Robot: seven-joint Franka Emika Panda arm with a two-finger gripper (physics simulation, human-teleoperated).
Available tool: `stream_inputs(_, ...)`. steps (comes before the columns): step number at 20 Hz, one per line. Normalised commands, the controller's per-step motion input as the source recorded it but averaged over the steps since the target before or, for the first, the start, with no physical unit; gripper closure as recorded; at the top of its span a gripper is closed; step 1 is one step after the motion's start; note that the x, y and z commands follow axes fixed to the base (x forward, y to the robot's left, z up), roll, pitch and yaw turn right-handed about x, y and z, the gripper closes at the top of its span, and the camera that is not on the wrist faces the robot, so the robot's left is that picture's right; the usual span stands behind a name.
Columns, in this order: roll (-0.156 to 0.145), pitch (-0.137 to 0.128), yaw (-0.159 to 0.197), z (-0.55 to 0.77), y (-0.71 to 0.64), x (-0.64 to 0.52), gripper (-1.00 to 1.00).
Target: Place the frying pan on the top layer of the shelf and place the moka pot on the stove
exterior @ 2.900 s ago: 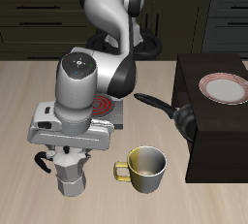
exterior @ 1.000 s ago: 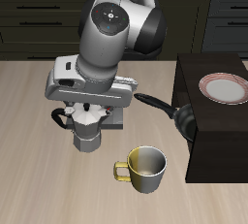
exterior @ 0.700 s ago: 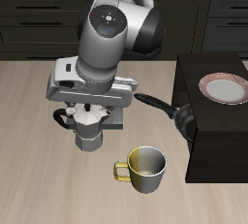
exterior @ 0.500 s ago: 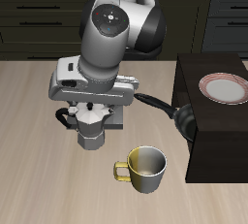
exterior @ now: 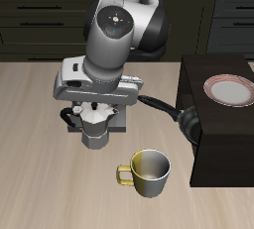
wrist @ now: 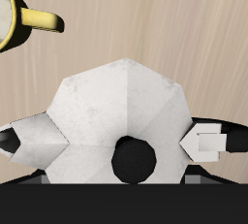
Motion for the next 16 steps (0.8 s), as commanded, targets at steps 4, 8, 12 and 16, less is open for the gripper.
stream_inputs(4,-0.007,-0.014,0.052,0.01,-0.06,-0.14,1.00)
stream_inputs(8,-0.003,-0.042,0.022,0.18,-0.08,-0.26,1.00)
stream_inputs(12,-0.024,-0.001,0.002,0.11,-0.14,-0.18,1.00)
stream_inputs(16,-0.023,-0.014,0.028,0.08,-0.12,-0.20,1.00)
